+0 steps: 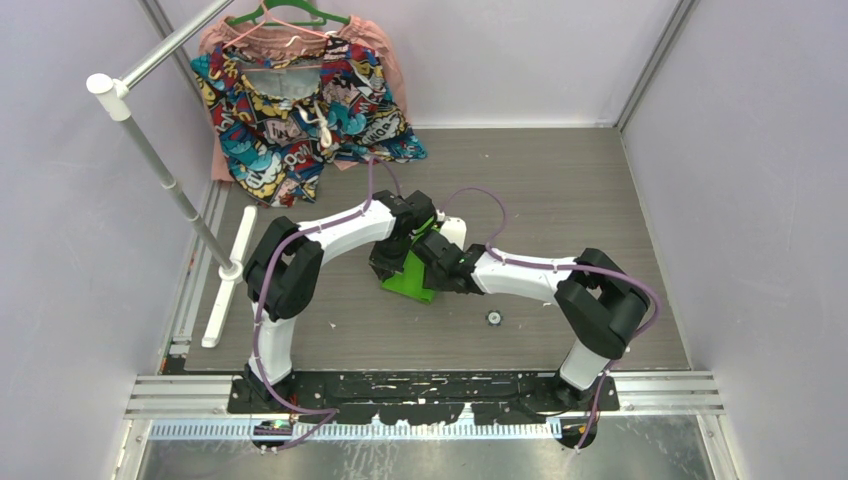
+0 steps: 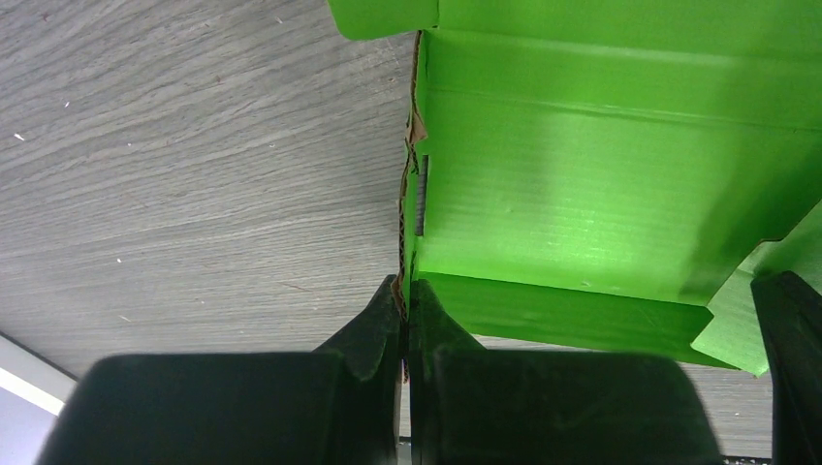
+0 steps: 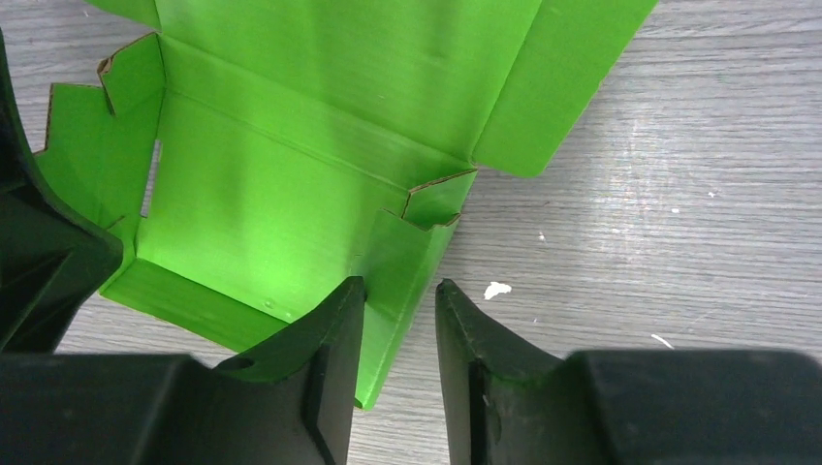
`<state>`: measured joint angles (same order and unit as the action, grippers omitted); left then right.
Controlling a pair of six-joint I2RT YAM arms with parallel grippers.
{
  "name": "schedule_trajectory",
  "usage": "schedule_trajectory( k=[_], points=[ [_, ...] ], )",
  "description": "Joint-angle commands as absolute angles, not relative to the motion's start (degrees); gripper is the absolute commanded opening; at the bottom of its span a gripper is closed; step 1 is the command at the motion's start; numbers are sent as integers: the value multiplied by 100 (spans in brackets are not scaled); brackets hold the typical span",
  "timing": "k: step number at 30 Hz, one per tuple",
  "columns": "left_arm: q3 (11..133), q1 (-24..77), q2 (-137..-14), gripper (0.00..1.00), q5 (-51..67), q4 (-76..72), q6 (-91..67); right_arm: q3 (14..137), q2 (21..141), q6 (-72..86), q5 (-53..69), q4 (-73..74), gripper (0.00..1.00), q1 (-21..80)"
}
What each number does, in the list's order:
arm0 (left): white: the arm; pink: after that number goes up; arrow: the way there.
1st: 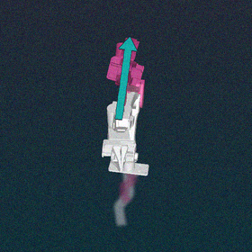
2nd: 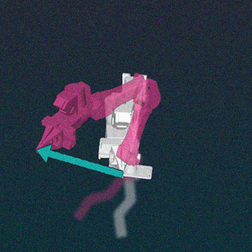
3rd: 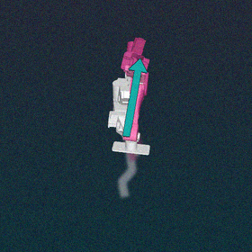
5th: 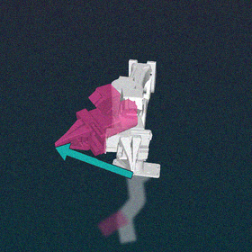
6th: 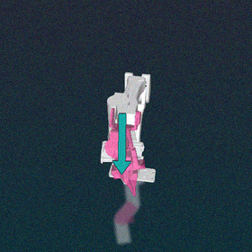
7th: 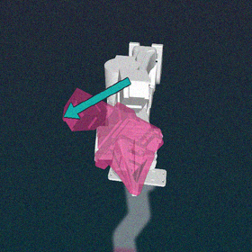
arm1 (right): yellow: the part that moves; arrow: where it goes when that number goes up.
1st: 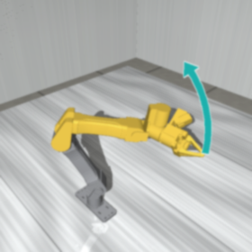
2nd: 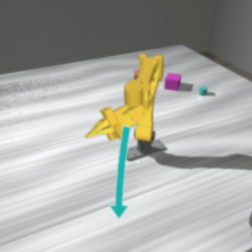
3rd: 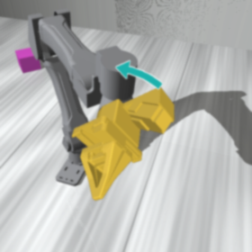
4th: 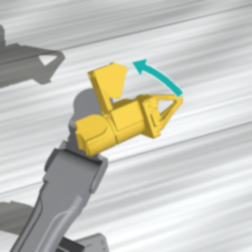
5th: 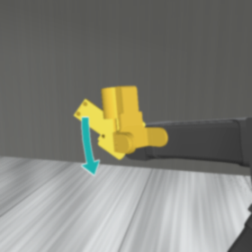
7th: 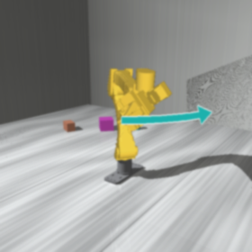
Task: Fold the paper box
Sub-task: Fold the paper box at the center of the board.
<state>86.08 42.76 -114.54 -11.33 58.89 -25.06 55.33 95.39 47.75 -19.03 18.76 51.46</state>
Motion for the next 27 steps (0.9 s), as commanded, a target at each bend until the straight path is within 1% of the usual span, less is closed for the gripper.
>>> schedule_trajectory(
  k=[1,6,12,17,19,22,27],
  points=[
    [8824,4311,-11478,0,-1152,5919,-2527,5651,9636,4713,-2045,2183,40,5216],
    [8848,4302,-11511,0,-1151,5930,-2531,5676,9684,4700,-2051,2199,39,5238],
    [8890,4298,-11504,0,-1152,5946,-2531,5722,9780,4690,-2040,2198,28,5246],
    [8912,4298,-11511,0,-1151,5959,-2531,5733,9847,4678,-2044,2199,21,5247],
    [8919,4298,-11512,0,-1161,5963,-2531,5735,9861,4676,-2042,2202,25,5247],
    [8934,4298,-11520,0,-1174,5968,-2530,5737,9861,4669,-2041,2206,36,5246],
    [8947,4291,-11540,0,-1180,5970,-2556,5711,9833,4672,-2052,2194,39,5245]
  ],
)
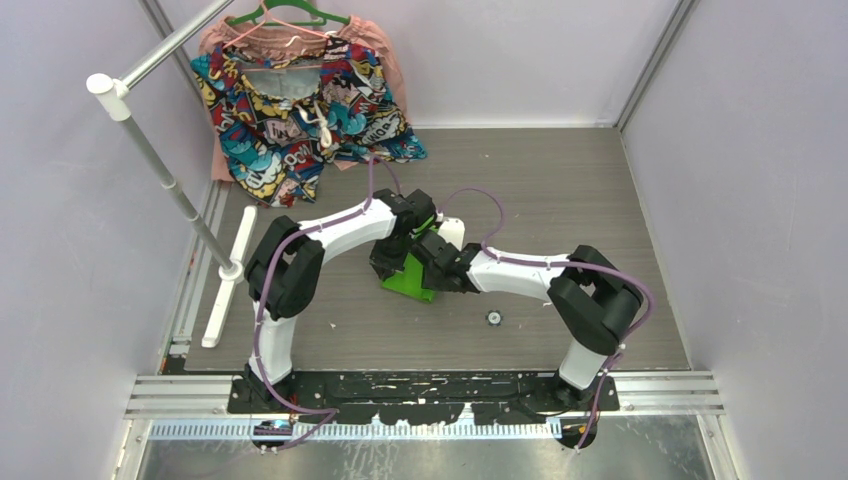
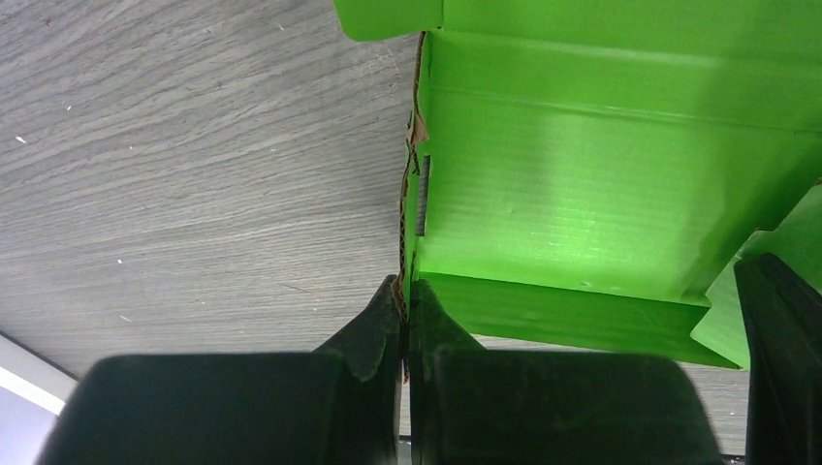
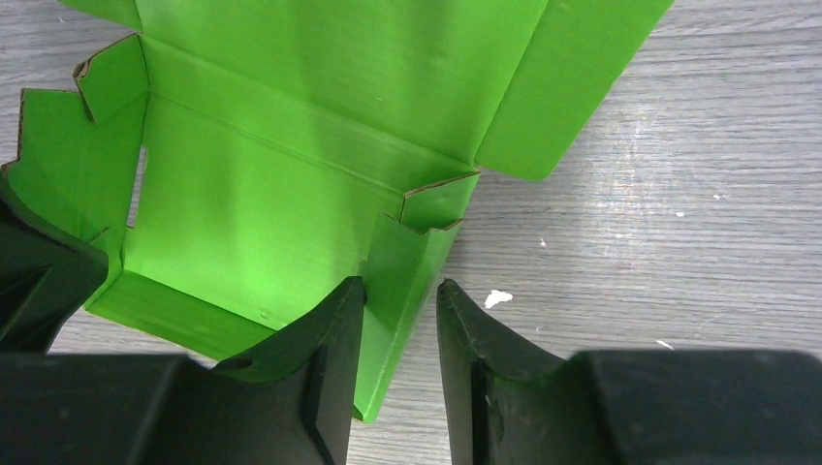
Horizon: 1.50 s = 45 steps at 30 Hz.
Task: Fold the paper box
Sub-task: Fold the paper box at the center of the board.
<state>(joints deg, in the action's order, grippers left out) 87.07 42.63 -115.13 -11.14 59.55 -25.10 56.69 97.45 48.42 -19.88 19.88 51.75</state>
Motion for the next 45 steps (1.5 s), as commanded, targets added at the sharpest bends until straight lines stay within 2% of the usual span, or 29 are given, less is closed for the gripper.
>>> schedule_trajectory(
  k=[1,11,19,36,41,45],
  points=[
    [8939,4289,-11540,0,-1186,5964,-2557,5686,9816,4697,-2057,2183,40,5242],
    [8871,4280,-11548,0,-1187,5925,-2582,5367,9192,4789,-2137,1934,61,5253],
    [8803,4285,-11501,0,-1195,5893,-2608,5183,8519,4843,-2256,1965,72,5106],
    [8774,4281,-11504,0,-1151,5871,-2621,5212,8805,4726,-2199,2174,74,4361],
    [8684,4280,-11442,0,-1222,5773,-2594,5135,8509,4566,-2086,2030,73,3938],
    [8571,4285,-11405,0,-1261,5621,-2520,4923,8055,4568,-1735,1636,65,3402]
  ],
)
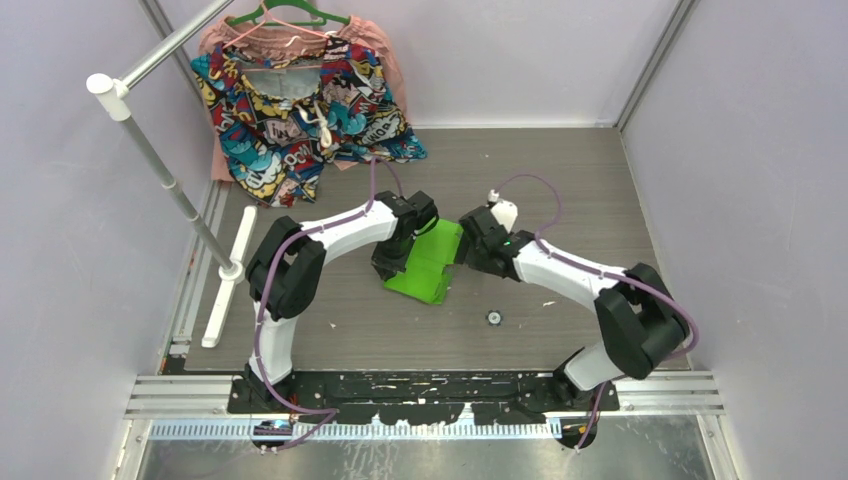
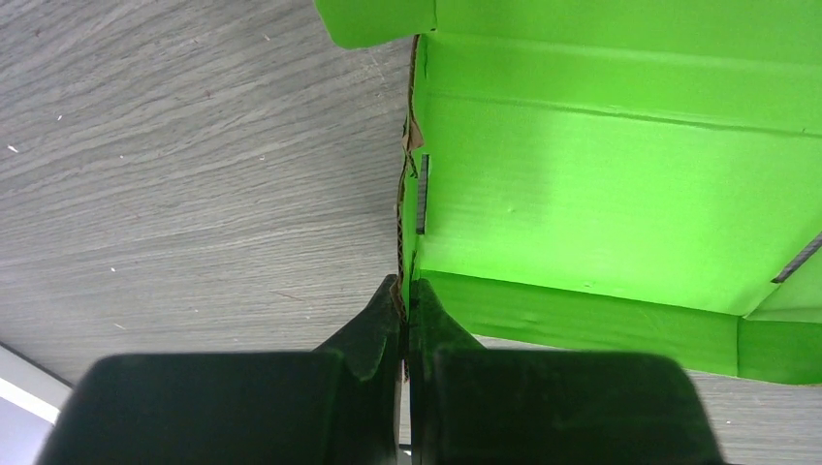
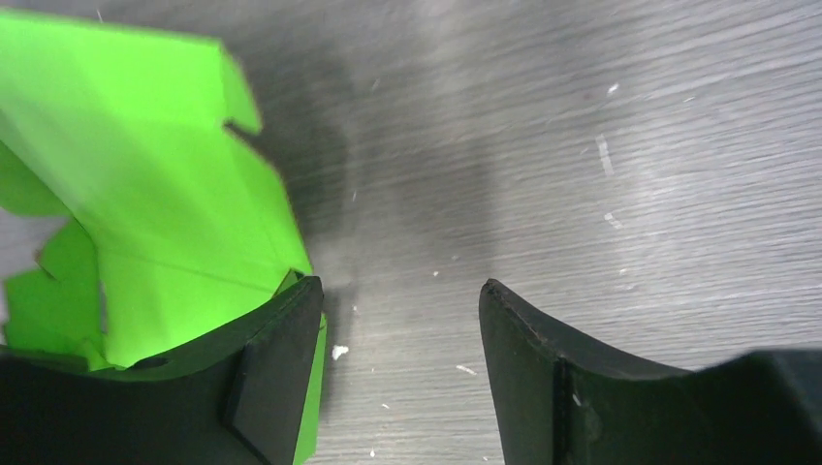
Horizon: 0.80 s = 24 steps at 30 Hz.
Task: Fold the paper box
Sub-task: Fold the paper box at the center of the board.
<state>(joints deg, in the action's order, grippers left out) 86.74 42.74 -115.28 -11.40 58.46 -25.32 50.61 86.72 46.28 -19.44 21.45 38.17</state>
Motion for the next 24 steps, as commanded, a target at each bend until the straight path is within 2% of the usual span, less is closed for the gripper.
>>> schedule_trajectory(
  k=[1,8,15,24],
  points=[
    [8529,4282,-11387,0,-1269,5560,-2508,4903,8010,4573,-1610,1547,65,3266],
    [8423,4280,-11279,0,-1360,5338,-2496,4831,8122,4579,-843,1269,63,3125],
    [8350,4284,-11124,0,-1533,5253,-2327,4988,8257,4597,-1147,1426,66,3010],
    [8215,4286,-10961,0,-1526,4989,-2111,5624,8602,4646,-994,1697,66,2077]
  ],
)
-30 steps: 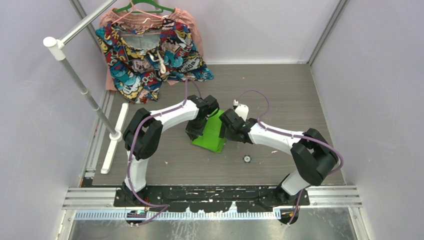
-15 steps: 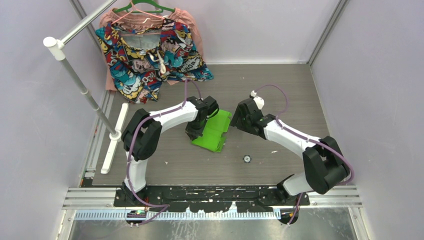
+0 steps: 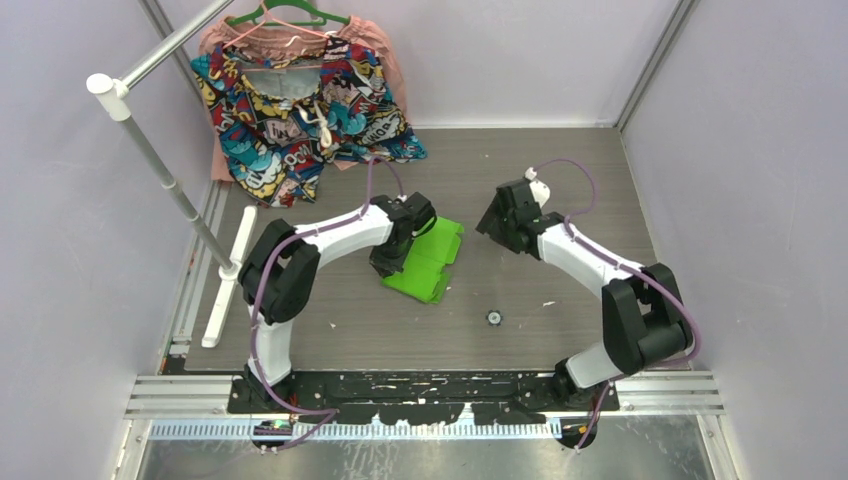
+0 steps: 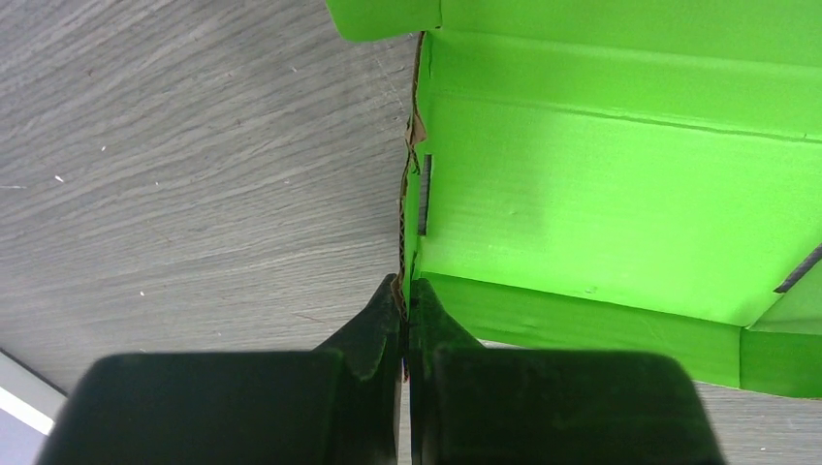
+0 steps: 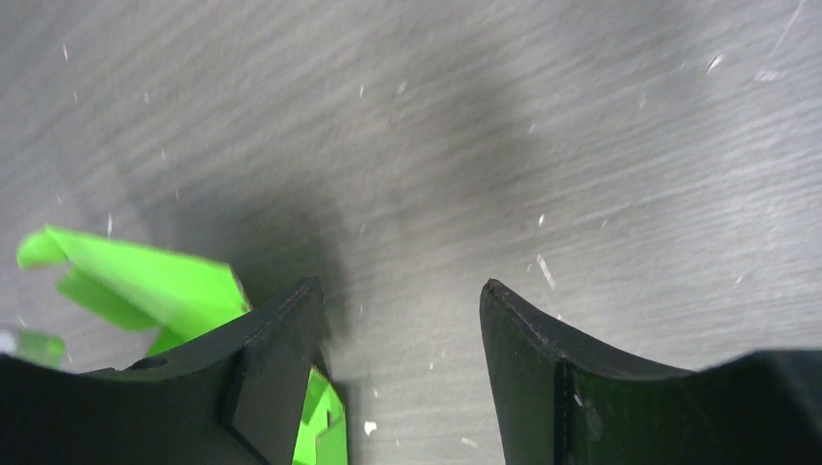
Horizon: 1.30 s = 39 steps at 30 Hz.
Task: Fold the paper box
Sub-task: Fold the paper box at the center of the board.
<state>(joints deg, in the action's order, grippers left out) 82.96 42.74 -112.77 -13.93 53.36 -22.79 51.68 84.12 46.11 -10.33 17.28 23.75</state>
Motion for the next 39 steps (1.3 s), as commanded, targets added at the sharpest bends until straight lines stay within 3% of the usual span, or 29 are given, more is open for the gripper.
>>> schedule_trajectory(
  k=[1,14,30,39],
  points=[
    [8203,4281,-10939,0,-1521,4960,-2105,5708,8728,4653,-914,1696,67,2025],
    [7855,4277,-10532,0,-1222,4415,-1770,6818,10263,4704,319,1582,65,1932],
    [7859,4282,-10625,0,-937,4190,-1876,6721,10767,5005,2183,748,57,2162],
    [7974,4280,-10702,0,-979,4285,-1992,6747,11046,5058,2524,699,52,2426]
  ],
)
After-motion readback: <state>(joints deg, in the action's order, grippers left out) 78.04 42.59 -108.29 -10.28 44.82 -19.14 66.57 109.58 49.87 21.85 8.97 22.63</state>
